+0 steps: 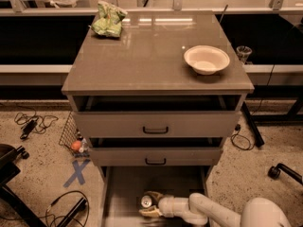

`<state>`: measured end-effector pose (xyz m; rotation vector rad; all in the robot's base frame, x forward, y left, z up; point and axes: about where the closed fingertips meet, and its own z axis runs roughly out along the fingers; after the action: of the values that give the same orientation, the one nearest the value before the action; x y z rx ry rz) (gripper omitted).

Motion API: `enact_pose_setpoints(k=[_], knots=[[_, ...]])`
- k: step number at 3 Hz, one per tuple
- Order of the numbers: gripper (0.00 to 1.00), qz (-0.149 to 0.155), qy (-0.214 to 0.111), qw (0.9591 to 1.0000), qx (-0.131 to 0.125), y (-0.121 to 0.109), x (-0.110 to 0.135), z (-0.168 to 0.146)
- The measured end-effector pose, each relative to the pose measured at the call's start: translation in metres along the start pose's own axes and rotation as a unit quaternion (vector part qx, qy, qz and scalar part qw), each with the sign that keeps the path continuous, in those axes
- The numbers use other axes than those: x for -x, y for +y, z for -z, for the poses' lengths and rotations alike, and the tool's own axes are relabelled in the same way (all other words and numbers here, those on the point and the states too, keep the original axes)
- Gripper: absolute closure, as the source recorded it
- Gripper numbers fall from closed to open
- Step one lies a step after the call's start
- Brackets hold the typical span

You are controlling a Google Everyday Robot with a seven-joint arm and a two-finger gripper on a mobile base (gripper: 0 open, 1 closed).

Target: Pick green can from bottom drawer and place on counter

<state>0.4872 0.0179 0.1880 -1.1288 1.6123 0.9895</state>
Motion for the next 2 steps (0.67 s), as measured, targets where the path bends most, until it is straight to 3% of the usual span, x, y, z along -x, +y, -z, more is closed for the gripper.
enact_pose_setpoints(k=[1,2], knots=[[0.64,-0.002,0.007,1.0000,0.006,0.001,-0.004,-0.007],[0.96,0.036,0.001,0.9985,-0.040,-0.026,0.051,0.017]])
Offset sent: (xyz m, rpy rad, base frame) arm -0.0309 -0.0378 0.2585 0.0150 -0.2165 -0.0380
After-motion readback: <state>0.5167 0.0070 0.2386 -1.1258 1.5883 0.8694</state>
